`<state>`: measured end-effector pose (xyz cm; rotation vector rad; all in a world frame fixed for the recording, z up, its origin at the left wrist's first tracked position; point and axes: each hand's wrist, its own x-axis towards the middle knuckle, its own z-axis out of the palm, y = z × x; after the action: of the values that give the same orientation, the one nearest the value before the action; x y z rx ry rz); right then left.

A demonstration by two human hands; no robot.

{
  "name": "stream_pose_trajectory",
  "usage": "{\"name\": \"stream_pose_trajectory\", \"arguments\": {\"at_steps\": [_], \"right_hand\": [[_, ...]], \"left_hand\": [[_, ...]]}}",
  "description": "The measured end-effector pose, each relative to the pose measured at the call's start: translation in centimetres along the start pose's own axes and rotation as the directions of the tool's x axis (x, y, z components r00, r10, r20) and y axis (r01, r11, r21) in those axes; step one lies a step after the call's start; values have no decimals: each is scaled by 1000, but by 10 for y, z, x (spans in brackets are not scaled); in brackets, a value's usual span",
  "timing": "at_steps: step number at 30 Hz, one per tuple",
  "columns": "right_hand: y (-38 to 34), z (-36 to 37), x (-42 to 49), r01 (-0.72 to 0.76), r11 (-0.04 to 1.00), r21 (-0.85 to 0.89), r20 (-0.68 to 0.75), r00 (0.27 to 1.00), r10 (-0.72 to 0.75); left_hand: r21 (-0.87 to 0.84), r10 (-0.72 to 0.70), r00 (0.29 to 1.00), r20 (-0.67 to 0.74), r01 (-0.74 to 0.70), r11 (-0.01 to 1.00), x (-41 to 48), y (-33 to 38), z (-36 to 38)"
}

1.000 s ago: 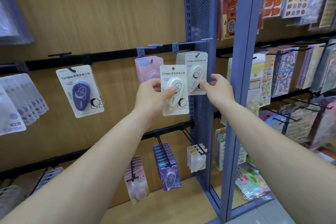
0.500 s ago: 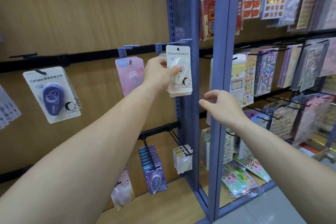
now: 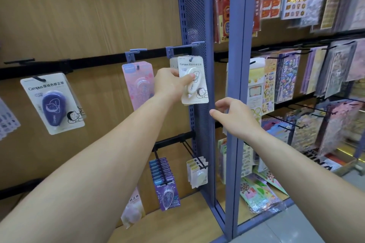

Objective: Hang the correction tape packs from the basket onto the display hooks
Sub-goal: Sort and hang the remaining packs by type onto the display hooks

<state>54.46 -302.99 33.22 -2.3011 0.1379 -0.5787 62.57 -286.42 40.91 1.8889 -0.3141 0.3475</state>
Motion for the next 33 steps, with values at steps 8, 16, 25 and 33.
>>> {"name": "stream_pose_trajectory", "arguments": {"at_steps": [8, 16, 25, 33], "right_hand": [[0, 6, -6, -8, 1000, -19, 40, 999, 9], [-14, 41, -50, 25, 989, -143, 199, 980, 3], [-7, 168, -160, 86, 974, -212, 523, 852, 39], [52, 310, -301, 23, 968, -251, 786, 589, 190]], "left_hand": [[35, -119, 993, 21, 118, 992, 9, -8, 1], [376, -114, 968, 224, 22, 927, -96, -81, -45], [645, -422, 842, 336, 121, 755, -279, -229, -148], [689, -742, 627, 236, 431, 583, -448, -378, -197]]}}
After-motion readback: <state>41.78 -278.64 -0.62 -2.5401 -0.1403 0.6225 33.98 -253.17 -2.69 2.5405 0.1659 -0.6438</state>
